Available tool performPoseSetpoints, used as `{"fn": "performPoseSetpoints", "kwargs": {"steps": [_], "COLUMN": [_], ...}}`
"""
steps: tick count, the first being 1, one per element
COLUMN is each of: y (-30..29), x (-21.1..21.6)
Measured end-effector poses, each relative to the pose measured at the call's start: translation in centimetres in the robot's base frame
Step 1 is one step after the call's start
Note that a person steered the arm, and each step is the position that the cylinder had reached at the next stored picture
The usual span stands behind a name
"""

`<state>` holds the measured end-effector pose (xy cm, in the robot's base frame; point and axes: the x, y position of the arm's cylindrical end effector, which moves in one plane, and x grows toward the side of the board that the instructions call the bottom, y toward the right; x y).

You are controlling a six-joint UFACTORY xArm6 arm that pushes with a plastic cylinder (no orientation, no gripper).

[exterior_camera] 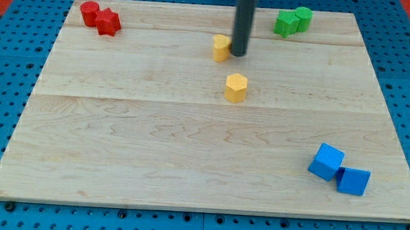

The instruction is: Slide the yellow heart to the top center

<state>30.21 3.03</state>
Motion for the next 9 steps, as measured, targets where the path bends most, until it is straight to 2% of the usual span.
{"fn": "performPoseSetpoints", "kwargs": {"steps": [1, 2, 3, 5, 6, 7, 8, 9], "y": [-2.0, 1.3, -1.2, -1.4, -2.8, -3.0, -2.6, -3.8], "x": [-3.2, 0.0, 0.8, 3.8, 1.1, -3.3, -4.0, -1.5]}}
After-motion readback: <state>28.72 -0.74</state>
